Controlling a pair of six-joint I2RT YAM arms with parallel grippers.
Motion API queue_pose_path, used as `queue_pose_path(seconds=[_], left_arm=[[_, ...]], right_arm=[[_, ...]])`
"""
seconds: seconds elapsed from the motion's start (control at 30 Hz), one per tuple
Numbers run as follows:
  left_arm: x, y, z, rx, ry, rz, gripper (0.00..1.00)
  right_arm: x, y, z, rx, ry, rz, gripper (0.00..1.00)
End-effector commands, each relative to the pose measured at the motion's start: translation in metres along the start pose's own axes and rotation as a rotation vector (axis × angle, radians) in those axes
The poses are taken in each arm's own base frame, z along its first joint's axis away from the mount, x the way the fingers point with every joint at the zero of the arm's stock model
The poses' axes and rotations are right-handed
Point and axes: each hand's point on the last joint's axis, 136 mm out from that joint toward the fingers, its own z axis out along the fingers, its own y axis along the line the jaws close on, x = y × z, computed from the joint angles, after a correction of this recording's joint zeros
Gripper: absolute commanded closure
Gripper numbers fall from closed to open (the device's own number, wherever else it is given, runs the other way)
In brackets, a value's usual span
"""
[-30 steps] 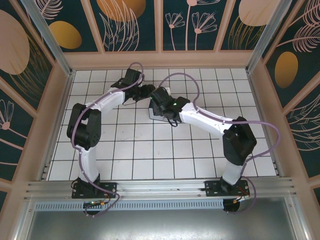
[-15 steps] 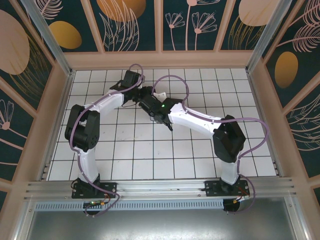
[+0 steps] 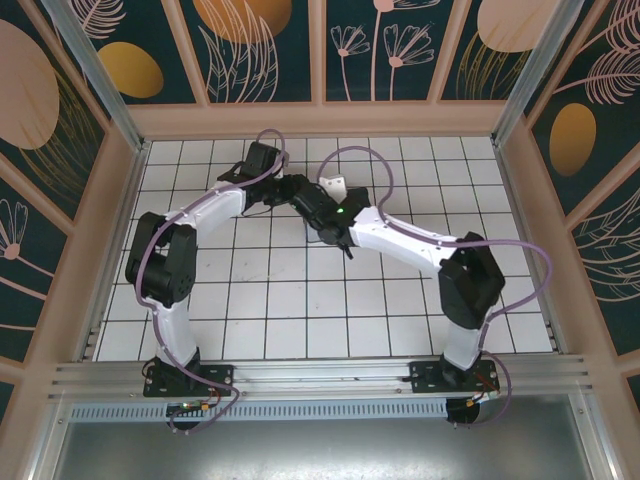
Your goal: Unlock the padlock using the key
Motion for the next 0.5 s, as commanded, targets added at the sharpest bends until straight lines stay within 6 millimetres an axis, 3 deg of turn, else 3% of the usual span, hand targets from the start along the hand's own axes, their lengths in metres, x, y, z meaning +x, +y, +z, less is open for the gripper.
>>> queue_pose_path(seconds=[0.0,0.1,0.27,0.47], left_arm=[[0.001,-0.007,-0.015,0.007,-0.01,0.018,0.4],[-0.007,-0.012,-0.02,0.01,-0.029,0.035,0.38],[-0.015,-0.014,-0.018,-0.01,-0.027,0.068,0.37],[-0.009,-0.005,-0.008,-0.028,-0.004,0.059,0.37]], right_arm=[[-0.015,-0.02,-0.01,-0.035,-0.044,0.129,0.71],[-0.024,-0.014,-0.017,-0.092,-0.055,0.118,0.59],[-0.047,0.003,-0.031,-0.216,-0.062,0.189,0.5],[-0.029,0.019,-0.007,-0.209,0.012,0.119,0.46]])
